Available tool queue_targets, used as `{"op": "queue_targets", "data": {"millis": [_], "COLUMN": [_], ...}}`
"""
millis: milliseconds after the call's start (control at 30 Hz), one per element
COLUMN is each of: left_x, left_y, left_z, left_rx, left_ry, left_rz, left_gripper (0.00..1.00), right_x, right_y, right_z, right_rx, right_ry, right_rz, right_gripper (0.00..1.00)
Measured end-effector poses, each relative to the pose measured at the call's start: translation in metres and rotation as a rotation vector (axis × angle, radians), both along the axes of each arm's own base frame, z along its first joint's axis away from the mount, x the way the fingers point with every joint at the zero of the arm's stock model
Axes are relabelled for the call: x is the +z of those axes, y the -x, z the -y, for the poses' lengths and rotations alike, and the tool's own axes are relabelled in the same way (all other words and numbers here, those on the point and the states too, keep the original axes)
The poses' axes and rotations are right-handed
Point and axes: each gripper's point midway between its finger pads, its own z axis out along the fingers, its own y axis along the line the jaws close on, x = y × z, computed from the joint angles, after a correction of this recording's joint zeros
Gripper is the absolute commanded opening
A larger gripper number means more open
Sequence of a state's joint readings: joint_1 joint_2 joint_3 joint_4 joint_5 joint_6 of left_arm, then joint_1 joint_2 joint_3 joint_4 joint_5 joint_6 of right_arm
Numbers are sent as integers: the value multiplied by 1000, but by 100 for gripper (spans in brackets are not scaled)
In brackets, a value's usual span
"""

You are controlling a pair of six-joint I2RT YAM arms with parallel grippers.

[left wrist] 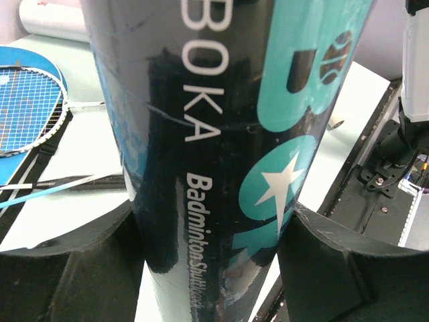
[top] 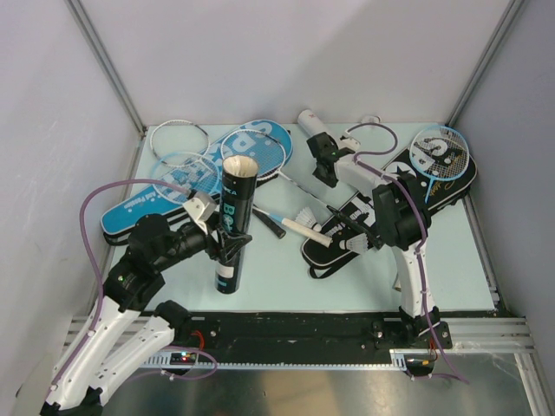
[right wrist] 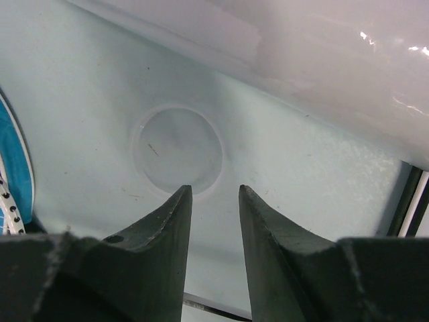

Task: Pack up the badminton gear
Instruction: Close the lid on the shuttle tube.

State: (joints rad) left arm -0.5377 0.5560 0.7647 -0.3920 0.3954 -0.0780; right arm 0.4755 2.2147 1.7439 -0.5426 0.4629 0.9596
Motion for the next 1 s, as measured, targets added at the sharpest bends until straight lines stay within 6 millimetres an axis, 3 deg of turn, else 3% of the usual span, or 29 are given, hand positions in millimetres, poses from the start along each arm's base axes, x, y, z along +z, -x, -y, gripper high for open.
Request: {"op": "queue_targets", "data": {"millis": [400, 767, 1000], "left_x": [3, 4, 9], "left_y": [2, 3, 5], "left_z": [-1, -2, -3], "left_rx": [0, 0, 1], "left_ry": [8, 10, 20], "left_rz": [13, 16, 33], "left_gripper": [48, 48, 48], "right_x": [-18, -23, -22], "right_y": [0, 5, 16], "right_z": [-3, 2, 4], "right_rx": [-35, -39, 1], "right_ry": [-41, -20, -26], "right_rz": [-45, -101, -91], "right_gripper": [39, 4, 0]}}
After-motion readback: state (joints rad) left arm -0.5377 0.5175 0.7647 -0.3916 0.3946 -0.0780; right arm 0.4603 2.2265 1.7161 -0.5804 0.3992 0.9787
